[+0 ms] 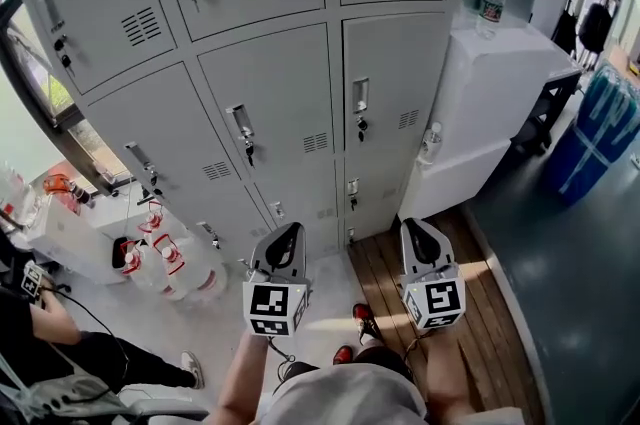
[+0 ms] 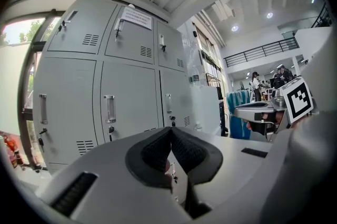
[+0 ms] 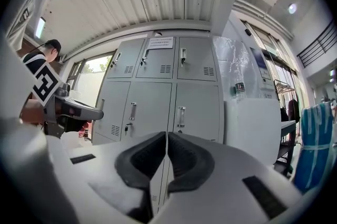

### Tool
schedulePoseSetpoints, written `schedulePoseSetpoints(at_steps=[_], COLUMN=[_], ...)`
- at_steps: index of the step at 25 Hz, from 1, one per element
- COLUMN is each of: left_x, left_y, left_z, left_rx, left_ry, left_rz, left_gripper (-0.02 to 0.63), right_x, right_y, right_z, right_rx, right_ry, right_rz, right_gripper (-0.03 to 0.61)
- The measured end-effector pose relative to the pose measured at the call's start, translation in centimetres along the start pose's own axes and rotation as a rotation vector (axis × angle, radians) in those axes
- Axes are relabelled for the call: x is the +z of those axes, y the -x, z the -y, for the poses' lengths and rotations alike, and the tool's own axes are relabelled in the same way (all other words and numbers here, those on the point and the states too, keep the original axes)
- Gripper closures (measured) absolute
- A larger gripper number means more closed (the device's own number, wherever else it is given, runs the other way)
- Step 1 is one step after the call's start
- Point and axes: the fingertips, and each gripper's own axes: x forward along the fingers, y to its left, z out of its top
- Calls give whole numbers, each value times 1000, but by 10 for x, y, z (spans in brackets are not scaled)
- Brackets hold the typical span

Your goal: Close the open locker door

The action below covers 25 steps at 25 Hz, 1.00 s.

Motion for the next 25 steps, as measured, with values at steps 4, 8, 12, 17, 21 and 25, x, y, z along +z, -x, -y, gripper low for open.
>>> schedulePoseSetpoints(at_steps=[4,8,12,17,21,25], left_x=[0,2,6,9,8,8], left_y=[16,26,31,32,32,31], left_z=[6,7,7,9,11,11], left_rx=[-6,-1,2,5,3,9], left_ry=[-5,-9,-8,-10,-9,-6], left_rz=[9,19,26,33,33,31], left_gripper=[592,592,592,592,592,592], right_x=[1,7,10,15,14,13], right_y=[16,22,24,25,25,24], right_z=[-9,-16,-19,-16,-16,-17], right_rx=[0,1,11,7,10,18], right_ry=[3,8,26,30,27,28], right_rz=[1,17,18,29,28,23], right_gripper=[552,554,554,554,555,554])
